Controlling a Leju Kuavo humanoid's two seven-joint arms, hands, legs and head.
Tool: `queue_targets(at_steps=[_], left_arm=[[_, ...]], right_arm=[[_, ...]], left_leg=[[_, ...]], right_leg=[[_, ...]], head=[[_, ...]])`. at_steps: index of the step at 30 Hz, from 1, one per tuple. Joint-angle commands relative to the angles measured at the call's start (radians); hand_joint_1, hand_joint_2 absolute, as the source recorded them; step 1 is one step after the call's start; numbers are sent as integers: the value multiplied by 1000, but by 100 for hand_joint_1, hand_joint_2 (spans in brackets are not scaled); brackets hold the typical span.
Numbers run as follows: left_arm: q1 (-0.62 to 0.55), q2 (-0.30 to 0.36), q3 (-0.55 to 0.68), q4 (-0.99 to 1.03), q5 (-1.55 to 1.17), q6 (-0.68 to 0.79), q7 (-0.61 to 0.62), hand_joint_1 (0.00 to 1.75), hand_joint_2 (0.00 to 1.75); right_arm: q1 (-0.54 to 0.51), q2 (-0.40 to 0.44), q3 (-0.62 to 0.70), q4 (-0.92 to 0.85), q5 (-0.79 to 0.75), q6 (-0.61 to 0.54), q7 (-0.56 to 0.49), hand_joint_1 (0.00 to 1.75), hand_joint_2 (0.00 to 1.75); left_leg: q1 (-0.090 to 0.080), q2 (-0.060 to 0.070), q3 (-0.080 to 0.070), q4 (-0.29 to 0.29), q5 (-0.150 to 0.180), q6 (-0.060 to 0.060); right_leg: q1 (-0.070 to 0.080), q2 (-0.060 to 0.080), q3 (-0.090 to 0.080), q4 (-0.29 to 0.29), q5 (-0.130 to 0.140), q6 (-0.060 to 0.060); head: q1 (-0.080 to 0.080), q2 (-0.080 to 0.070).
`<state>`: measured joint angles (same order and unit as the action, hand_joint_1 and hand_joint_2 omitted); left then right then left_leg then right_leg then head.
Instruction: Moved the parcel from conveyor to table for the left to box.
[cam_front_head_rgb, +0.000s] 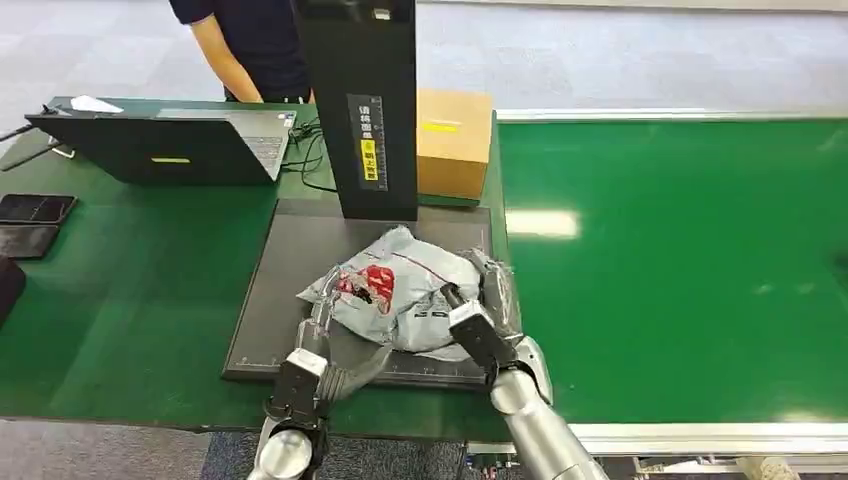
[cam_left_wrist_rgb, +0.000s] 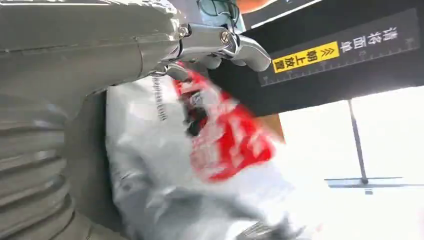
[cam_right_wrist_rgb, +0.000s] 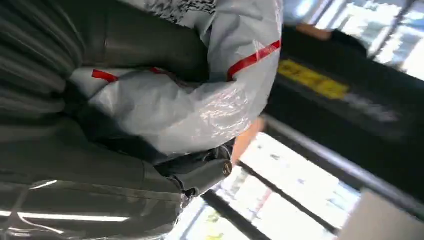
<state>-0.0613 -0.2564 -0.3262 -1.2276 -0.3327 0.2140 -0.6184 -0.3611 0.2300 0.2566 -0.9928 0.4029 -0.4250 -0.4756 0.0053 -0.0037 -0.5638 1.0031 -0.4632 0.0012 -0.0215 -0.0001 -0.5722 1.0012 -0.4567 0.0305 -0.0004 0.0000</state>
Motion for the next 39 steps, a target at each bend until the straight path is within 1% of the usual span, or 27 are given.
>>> queue_targets(at_steps=[1, 2, 3, 6, 7, 8, 11, 14, 15, 16, 17, 18, 19, 20, 21, 22, 24, 26, 27, 30, 34, 36, 37, 39], left_arm=[[5, -5, 29, 29, -10, -13, 26, 0, 175], [10, -6, 29, 18, -13, -7, 29, 0, 175], [14, -4, 28, 8, -14, -7, 30, 0, 175], [24, -2, 28, -17, -22, 0, 33, 0, 175], [28, 0, 28, -26, -25, 3, 33, 0, 175], [32, 2, 29, -36, -30, 6, 33, 0, 175], [39, 13, 29, -57, -39, 8, 32, 0, 175], [40, 23, 29, -66, -47, 9, 32, 0, 175], [35, 29, 31, -65, -49, 9, 32, 0, 175], [33, 31, 33, -64, -48, 9, 31, 0, 175], [30, 33, 35, -64, -55, 10, 30, 0, 175], [30, 37, 41, -69, -57, 11, 29, 0, 175], [31, 40, 46, -76, -56, 10, 31, 0, 175], [34, 42, 51, -86, -60, 14, 28, 0, 175], [42, 43, 61, -109, -56, 18, 18, 0, 175], [46, 44, 65, -124, -52, 13, 18, 0, 175], [52, 48, 71, -165, -60, 13, 11, 0, 175], [45, 53, 71, -185, -69, 7, 19, 0, 175], [39, 55, 73, -191, -78, 4, 27, 0, 175], [21, 64, 73, -193, -89, 2, 33, 0, 175], [28, 80, 75, -224, -100, 19, 28, 0, 175], [51, 98, 72, -295, -123, 37, 19, 0, 175], [51, 98, 72, -295, -123, 37, 19, 0, 175], [71, 111, 69, -382, -149, 52, 21, 0, 175]], right_arm=[[14, -16, -195, 354, 39, 22, 26, 0, 175], [37, -12, -200, 313, 30, 26, 4, 0, 175], [58, -11, -199, 267, 27, 34, 4, 0, 175], [116, -9, -180, 124, 20, 63, 1, 0, 175], [139, -8, -174, 70, -16, 109, -32, 0, 175], [168, -12, -159, 6, -47, 158, -58, 0, 175], [247, -22, -122, -161, -110, 264, -102, 0, 175], [304, -37, -98, -274, -185, 375, -152, 0, 175], [325, -47, -93, -313, -219, 426, -185, 0, 175], [338, -49, -91, -336, -226, 440, -189, 0, 175], [352, -57, -82, -367, -268, 502, -217, 0, 175], [366, -63, -79, -403, -291, 555, -223, 0, 175], [376, -63, -79, -424, -297, 567, -223, 0, 175], [387, -68, -75, -468, -333, 625, -223, 0, 175], [396, -66, -80, -505, -358, 664, -223, 0, 175], [400, -64, -83, -517, -365, 683, -223, 0, 175], [412, -54, -112, -586, -409, 765, -223, 0, 175], [413, -50, -132, -602, -406, 762, -223, 0, 175], [411, -43, -147, -612, -381, 731, -223, 0, 175], [409, -40, -165, -632, -375, 715, -223, 0, 175], [424, -38, -180, -676, -386, 721, -223, 0, 175], [431, -36, -197, -707, -385, 725, -223, 0, 175], [431, -36, -197, -707, -385, 725, -223, 0, 175], [439, -34, -218, -731, -368, 706, -223, 0, 175]], left_leg=[[1, -1, 4, -2, 0, 0], [1, -3, 4, -2, 0, 0], [1, -1, 2, -1, 0, 0], [1, -2, 4, -2, 0, -1], [1, -3, 5, -3, 0, -1], [0, -2, 3, -1, 0, 0], [1, -2, 4, -2, 0, -1], [1, -1, 2, -1, -1, -1], [1, -1, 3, -2, -1, -1], [1, -1, 1, -1, 0, 0], [1, -1, 2, -2, -1, -1], [0, -2, 0, -1, 0, 0], [1, -2, 1, -1, 0, 0], [1, -2, 2, -2, 0, -1], [0, -1, 0, 0, 0, 0], [1, -1, 1, -1, 0, -1], [1, 0, 0, -1, 0, -1], [1, 0, 0, -1, 0, -1], [0, -1, 0, 0, 0, 0], [0, 0, 0, 0, 0, 0], [1, -1, 0, 0, 0, 0], [1, -1, 1, 0, 0, 0], [1, 0, 1, -1, 0, -1], [1, 1, 2, -1, 0, -1]], right_leg=[[1, -1, 4, -3, 0, -1], [1, -3, 5, -3, 0, -2], [1, -2, 3, -2, 0, -1], [2, -2, 4, -3, -1, -2], [2, -3, 5, -4, 0, -3], [1, -2, 3, -1, -1, -1], [2, -2, 4, -2, -1, -2], [1, -1, 2, -1, -1, -2], [1, -1, 3, -1, -1, -2], [1, -1, 2, -1, -1, -2], [1, -2, 3, -2, -1, -2], [1, -2, 1, -1, -1, -1], [1, -2, 1, -1, -1, -2], [1, -2, 2, -2, -1, -2], [0, -1, 0, 0, -1, -1], [1, -1, 1, -1, -1, -2], [1, 0, 0, 0, -1, -2], [1, -1, 0, -1, -1, -2], [1, -1, -1, 0, -1, -1], [1, -1, 0, 0, 0, -1], [1, -1, 0, 0, -1, -1], [1, -1, 1, 0, -1, -1], [1, -1, 1, -1, -1, -2], [1, 0, 1, -1, -1, -2]], head=[[0, 0], [0, 0], [0, 0], [0, 0], [0, 0], [0, 0], [0, 0], [0, 0], [0, 0], [0, 0], [0, 0], [0, 0], [0, 0], [0, 0], [0, 0], [0, 0], [0, 0], [0, 0], [0, 0], [0, 0], [0, 0], [0, 0], [0, 0], [0, 0]])
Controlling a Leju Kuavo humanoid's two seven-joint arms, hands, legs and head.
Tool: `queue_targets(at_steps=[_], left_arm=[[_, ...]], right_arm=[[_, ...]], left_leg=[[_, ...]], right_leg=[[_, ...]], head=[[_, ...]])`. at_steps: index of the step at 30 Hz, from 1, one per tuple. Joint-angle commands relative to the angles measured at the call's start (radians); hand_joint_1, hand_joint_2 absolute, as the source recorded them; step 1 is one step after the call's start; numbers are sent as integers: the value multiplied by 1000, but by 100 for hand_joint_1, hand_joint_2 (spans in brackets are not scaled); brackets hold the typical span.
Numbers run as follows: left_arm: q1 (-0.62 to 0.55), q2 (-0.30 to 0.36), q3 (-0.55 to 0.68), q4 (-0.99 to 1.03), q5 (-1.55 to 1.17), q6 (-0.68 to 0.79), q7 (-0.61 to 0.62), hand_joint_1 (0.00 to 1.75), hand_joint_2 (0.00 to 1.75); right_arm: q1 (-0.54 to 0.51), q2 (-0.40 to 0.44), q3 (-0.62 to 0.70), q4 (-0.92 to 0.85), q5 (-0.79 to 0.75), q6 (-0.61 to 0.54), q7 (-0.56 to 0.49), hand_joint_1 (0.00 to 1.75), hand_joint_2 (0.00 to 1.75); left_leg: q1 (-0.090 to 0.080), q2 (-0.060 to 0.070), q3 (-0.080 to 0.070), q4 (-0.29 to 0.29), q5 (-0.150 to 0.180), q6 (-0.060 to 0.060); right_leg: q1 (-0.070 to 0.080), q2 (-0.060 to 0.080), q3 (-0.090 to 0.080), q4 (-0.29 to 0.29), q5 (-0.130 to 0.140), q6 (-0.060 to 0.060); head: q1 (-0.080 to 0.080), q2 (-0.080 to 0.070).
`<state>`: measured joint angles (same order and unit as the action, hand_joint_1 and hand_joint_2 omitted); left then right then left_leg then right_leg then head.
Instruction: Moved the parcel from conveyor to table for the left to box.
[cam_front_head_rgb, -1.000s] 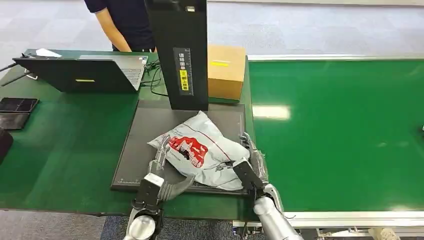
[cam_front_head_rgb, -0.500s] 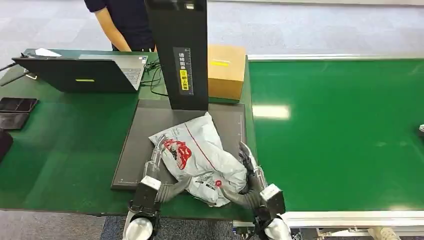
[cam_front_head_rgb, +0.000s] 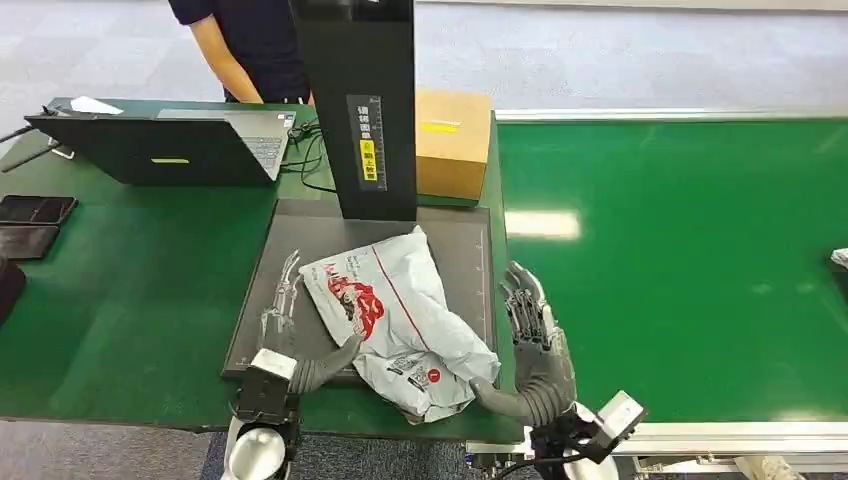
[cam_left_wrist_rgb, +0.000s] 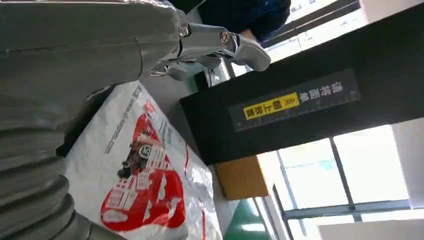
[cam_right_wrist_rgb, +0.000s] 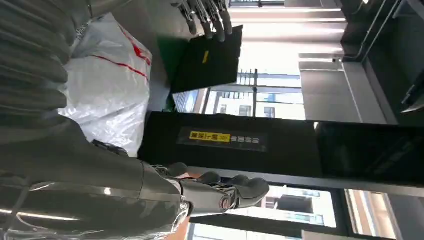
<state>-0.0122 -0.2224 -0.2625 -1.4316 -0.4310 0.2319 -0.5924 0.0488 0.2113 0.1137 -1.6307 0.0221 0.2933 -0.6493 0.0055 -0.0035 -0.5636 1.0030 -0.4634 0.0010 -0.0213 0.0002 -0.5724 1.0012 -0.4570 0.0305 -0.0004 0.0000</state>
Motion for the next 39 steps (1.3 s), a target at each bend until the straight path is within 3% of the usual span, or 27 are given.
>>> queue_targets(at_steps=[1, 8, 13, 18, 20, 28, 34, 39], left_arm=[[22, 77, 6, -178, -51, 34, -5, 0, 175], [15, 126, -32, -313, -178, 8, 43, 0, 175], [-66, 181, -107, -269, -384, -12, 109, 0, 175], [-292, 221, -241, -46, -522, -117, 195, 0, 175], [-351, 218, -280, 40, -528, -145, 199, 0, 175], [-682, 264, -509, 531, -472, -342, 189, 0, 175], [-823, 285, -587, 779, -408, -394, 183, 0, 175], [-859, 273, -646, 902, -401, -443, 190, 0, 175]], right_arm=[[29, -15, -75, -93, 13, -12, -49, 0, 175], [18, -33, -98, -78, 43, -63, -49, 0, 175], [93, -34, -89, -129, 102, -152, -49, 0, 175], [120, -59, -66, -131, 127, -213, -49, 0, 175], [127, -59, -71, -138, 134, -221, -49, 0, 175], [194, -48, -130, -221, 130, -216, -49, 0, 175], [225, -38, -164, -246, 99, -223, -49, 0, 175], [241, -27, -181, -256, 89, -238, -49, 0, 175]], left_leg=[[1, 0, 1, 0, 0, -1], [1, 0, 0, -1, 0, 0], [1, -3, 1, -1, 1, -1], [1, -5, 1, -1, 1, 0], [1, -11, 0, -3, 4, 0], [0, -7, 3, -2, 3, 0], [1, -3, 2, -1, 2, -1], [1, 0, 2, -1, 2, -1]], right_leg=[[1, 0, 1, -1, -1, -2], [1, 0, 1, -1, 0, -2], [1, -3, 2, -2, 0, -2], [1, -5, 2, -1, 0, -1], [1, -11, 4, -3, 0, -3], [1, -8, 4, -2, 1, -2], [1, -3, 3, -2, 2, -3], [1, -1, 2, -1, 1, -2]], head=[[0, 0], [0, 0], [0, 0], [-1, 0], [0, 0], [1, 0], [0, 0], [0, 0]])
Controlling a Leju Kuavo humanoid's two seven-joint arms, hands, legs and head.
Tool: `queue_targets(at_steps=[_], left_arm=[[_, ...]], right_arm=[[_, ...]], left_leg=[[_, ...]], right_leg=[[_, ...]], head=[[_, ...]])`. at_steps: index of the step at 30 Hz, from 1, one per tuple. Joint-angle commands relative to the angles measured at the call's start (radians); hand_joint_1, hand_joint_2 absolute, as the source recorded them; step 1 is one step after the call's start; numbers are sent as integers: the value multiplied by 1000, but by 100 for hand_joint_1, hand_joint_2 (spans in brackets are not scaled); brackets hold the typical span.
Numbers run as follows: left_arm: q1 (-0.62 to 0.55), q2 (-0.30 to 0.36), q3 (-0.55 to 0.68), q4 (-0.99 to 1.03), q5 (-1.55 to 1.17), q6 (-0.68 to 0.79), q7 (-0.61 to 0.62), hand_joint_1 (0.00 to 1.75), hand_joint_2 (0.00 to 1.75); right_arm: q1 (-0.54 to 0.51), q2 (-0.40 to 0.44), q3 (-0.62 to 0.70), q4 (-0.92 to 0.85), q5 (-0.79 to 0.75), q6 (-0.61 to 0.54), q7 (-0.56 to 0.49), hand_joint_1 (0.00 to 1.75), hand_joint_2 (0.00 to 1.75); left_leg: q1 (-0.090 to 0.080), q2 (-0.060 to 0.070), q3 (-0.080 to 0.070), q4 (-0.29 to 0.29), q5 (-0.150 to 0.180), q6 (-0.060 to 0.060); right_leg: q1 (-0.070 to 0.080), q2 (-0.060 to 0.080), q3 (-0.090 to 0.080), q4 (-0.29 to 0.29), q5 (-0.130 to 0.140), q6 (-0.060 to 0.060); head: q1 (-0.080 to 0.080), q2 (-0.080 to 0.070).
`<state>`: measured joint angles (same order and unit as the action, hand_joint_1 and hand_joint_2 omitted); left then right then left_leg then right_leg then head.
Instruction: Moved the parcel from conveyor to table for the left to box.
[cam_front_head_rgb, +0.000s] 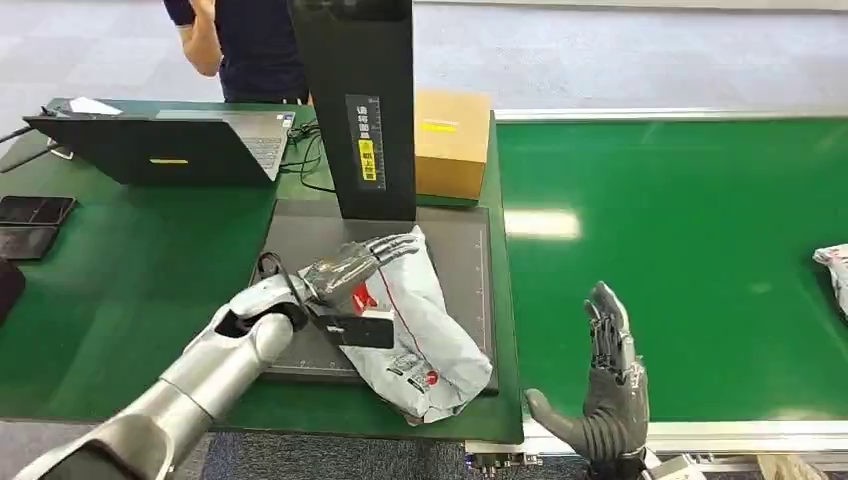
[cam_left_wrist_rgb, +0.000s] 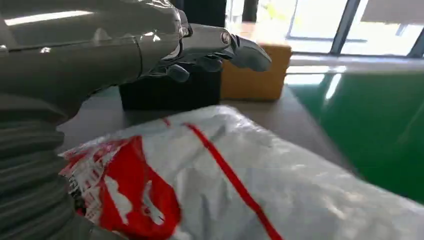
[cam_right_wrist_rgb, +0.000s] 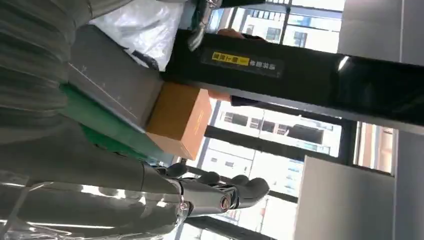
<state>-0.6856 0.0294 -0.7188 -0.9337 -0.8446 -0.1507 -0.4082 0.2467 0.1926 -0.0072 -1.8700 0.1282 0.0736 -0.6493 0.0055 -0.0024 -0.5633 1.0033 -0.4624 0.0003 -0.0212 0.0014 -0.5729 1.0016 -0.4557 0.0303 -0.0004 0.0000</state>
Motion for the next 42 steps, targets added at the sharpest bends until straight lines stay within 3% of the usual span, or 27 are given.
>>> queue_targets(at_steps=[1, 7, 13, 14, 15, 18, 25, 31, 36, 37, 42], left_arm=[[-191, 16, -207, 436, 12, -74, 10, 0, 175], [-264, 10, -329, 544, -43, -162, 42, 0, 175], [-288, 30, -312, 509, 8, -139, 45, 0, 175], [-296, 35, -308, 493, 18, -130, 42, 7, 175], [-309, 39, -304, 476, 25, -127, 39, 175, 175], [-347, 67, -293, 396, 56, -141, 44, 175, 175], [-447, 219, -265, 79, 131, -178, 107, 175, 175], [-495, 295, -200, -47, 168, -165, 175, 175, 175], [-372, 537, -29, -277, 226, -96, 223, 175, 175], [-352, 560, 24, -301, 227, -99, 238, 175, 175], [-318, 588, 177, -283, 184, -60, 279, 175, 175]], right_arm=[[44, -9, -60, -17, -18, -25, -49, 0, 175], [39, -15, -70, -18, -37, -23, -49, 0, 175], [24, -14, -92, -17, -41, 5, -49, 0, 175], [22, -14, -97, -15, -42, 6, -49, 0, 175], [19, -14, -102, -14, -43, 6, -49, 0, 175], [10, -13, -107, -12, -38, 8, -49, 0, 175], [13, -21, -113, -42, -30, -38, -49, 0, 175], [27, -39, -112, -67, -39, -44, -49, 0, 175], [20, -71, -99, -59, -44, -39, -49, 0, 175], [16, -82, -92, -60, -41, -43, -49, 0, 175], [-11, -105, -63, -51, -32, -61, -49, 0, 175]], left_leg=[[1, -1, 2, -2, 1, 0], [1, 0, 3, -2, 1, 0], [0, 3, 8, -3, 2, -1], [1, 3, 8, -3, 2, -2], [1, 3, 7, -4, 3, -2], [2, 3, 4, -1, 4, -4], [4, 3, -1, 3, 5, -7], [5, 2, -4, 2, 5, -8], [5, 10, -6, 0, 4, -8], [4, 16, -4, -2, 3, -8], [6, 17, -5, -2, 3, -10]], right_leg=[[2, -2, 3, -2, 0, -2], [1, -1, 4, -2, 1, -2], [1, 2, 7, -1, 2, -3], [1, 2, 6, -1, 3, -4], [2, 2, 6, -2, 4, -5], [4, 2, 4, -1, 4, -6], [7, 2, -2, 4, 5, -9], [8, 1, -5, 3, 4, -11], [7, 9, -10, 4, 6, -10], [6, 15, -10, 4, 6, -11], [8, 16, -12, 5, 5, -12]], head=[[0, 0], [0, 0], [0, 0], [0, 0], [0, 0], [0, 0], [0, 0], [0, 0], [1, 0], [1, 0], [0, 0]])
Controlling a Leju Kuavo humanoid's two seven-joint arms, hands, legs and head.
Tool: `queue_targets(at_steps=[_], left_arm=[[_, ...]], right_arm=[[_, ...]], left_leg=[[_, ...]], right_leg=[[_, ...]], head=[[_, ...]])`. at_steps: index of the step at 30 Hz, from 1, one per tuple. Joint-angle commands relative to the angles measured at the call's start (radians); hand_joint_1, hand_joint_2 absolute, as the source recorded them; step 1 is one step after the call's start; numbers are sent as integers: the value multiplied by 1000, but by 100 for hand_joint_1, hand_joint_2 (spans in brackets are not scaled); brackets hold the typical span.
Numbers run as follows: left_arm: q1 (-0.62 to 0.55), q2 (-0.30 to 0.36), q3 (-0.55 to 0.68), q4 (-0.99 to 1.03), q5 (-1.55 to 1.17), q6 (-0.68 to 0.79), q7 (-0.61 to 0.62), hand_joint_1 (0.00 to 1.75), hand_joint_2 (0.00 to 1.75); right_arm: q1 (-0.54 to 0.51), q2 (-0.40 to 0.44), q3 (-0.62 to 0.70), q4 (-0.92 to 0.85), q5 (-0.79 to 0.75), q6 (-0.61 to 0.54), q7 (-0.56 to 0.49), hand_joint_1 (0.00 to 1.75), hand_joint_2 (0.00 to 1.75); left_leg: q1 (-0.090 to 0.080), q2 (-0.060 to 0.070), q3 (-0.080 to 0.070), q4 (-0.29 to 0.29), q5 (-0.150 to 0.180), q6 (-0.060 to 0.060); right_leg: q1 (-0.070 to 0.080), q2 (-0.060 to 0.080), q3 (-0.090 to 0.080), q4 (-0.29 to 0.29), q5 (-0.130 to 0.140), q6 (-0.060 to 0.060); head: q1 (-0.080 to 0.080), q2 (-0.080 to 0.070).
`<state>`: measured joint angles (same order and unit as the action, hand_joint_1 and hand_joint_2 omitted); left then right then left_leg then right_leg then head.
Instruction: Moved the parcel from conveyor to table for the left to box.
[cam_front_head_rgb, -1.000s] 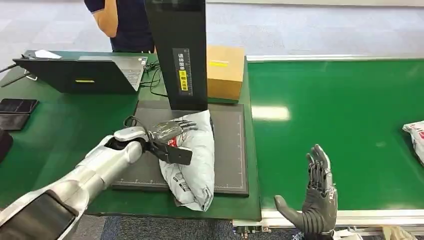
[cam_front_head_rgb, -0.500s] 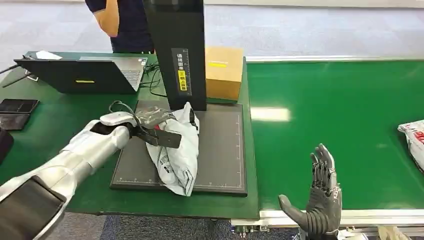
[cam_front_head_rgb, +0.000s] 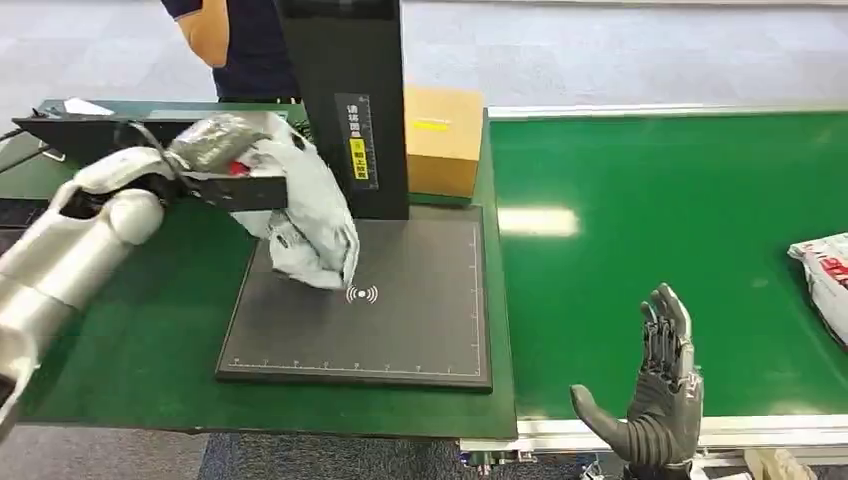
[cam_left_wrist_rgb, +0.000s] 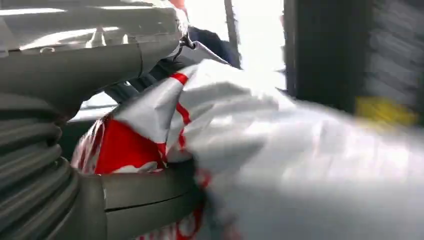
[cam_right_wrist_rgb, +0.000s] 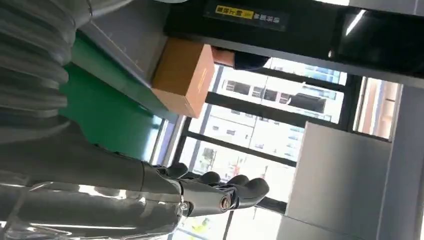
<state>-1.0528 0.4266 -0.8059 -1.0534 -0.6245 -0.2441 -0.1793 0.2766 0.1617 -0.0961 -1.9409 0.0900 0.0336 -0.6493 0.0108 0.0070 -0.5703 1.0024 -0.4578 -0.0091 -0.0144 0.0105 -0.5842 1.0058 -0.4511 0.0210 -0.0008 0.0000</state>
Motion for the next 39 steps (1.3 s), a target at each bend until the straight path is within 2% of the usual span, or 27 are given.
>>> queue_targets(at_steps=[1, 4, 6, 8, 9, 12, 13, 15, 17, 21, 23, 25, 29, 36, 39], left_arm=[[66, 226, 309, -146, -42, 56, 62, 175, 175], [62, 263, 419, -97, -100, 60, 76, 175, 175], [23, 280, 458, -46, -125, 45, 77, 175, 175], [-48, 299, 500, 51, -219, 59, 143, 175, 175], [-67, 308, 514, 78, -233, 56, 118, 175, 175], [-155, 335, 499, 180, -441, 97, 258, 175, 175], [-203, 350, 465, 223, -564, 123, 325, 0, 175], [-276, 346, 444, 295, -632, 80, 317, 0, 175], [-359, 287, 421, 391, -714, 92, 296, 0, 175], [-411, 208, 396, 456, -772, 83, 296, 0, 175], [-425, 195, 380, 456, -790, 74, 301, 0, 175], [-492, 166, 361, 480, -821, 40, 299, 0, 175], [-632, 130, 331, 503, -844, -34, 217, 0, 175], [-777, 59, 320, 476, -817, -117, 149, 0, 175], [-796, 26, 313, 442, -780, -144, 107, 0, 175]], right_arm=[[-49, -73, 31, 22, 11, -26, -49, 0, 175], [-45, -76, 46, 13, 20, -48, -49, 0, 175], [-50, -79, 49, 16, 18, -48, -49, 0, 175], [-69, -80, 52, 23, 19, -44, -49, 0, 175], [-74, -79, 51, 29, 20, -43, -49, 0, 175], [-101, -70, 51, 42, 23, -33, -49, 0, 175], [-110, -63, 54, 51, 30, -32, -49, 0, 175], [-118, -58, 59, 59, 30, -37, -49, 0, 175], [-112, -59, 62, 62, 22, -55, -49, 0, 175], [-98, -59, 53, 65, 13, -70, -49, 0, 175], [-94, -61, 49, 70, 8, -70, -49, 0, 175], [-99, -72, 45, 89, 2, -65, -49, 0, 175], [-131, -75, 26, 126, -28, -58, -49, 0, 175], [-114, -77, 9, 114, -55, -56, -49, 0, 175], [-93, -70, -3, 94, -64, -68, -49, 0, 175]], left_leg=[[0, 7, 2, -1, -1, 0], [0, 6, 0, 0, -1, 0], [1, 5, -1, 1, -1, -1], [2, 4, -2, 2, -1, -1], [2, 4, -3, 2, -1, -1], [3, 4, -3, 2, -1, -1], [3, 4, -3, 2, -1, -1], [3, 4, -4, 2, -1, -1], [3, -1, -7, 2, 0, -2], [3, -7, -6, 1, 1, -1], [2, -6, -6, 1, 1, -1], [3, -9, -4, 1, 1, 0], [4, -7, -7, 3, 1, -1], [4, -8, -8, 5, 0, 0], [4, -9, -8, 5, -1, 0]], right_leg=[[1, 6, -1, 0, 0, -2], [2, 5, -2, 1, 0, -2], [3, 4, -2, 2, 0, -3], [3, 3, -3, 2, 0, -3], [4, 3, -4, 2, 0, -3], [4, 3, -4, 3, -1, -3], [4, 3, -4, 3, -1, -3], [4, 3, -4, 3, -1, -4], [4, -2, -6, 2, 0, -4], [4, -9, -3, 0, -1, -3], [3, -8, -3, 0, -1, -3], [3, -10, 0, -1, -1, -3], [5, -8, -3, 0, 0, -3], [5, -9, -3, 0, -1, -3], [6, -10, -2, 0, -2, -3]], head=[[0, 0], [0, 0], [0, 0], [0, 0], [0, 0], [1, 0], [0, 0], [1, 0], [0, 0], [1, 0], [0, 0], [0, 0], [0, 0], [1, 0], [0, 0]])
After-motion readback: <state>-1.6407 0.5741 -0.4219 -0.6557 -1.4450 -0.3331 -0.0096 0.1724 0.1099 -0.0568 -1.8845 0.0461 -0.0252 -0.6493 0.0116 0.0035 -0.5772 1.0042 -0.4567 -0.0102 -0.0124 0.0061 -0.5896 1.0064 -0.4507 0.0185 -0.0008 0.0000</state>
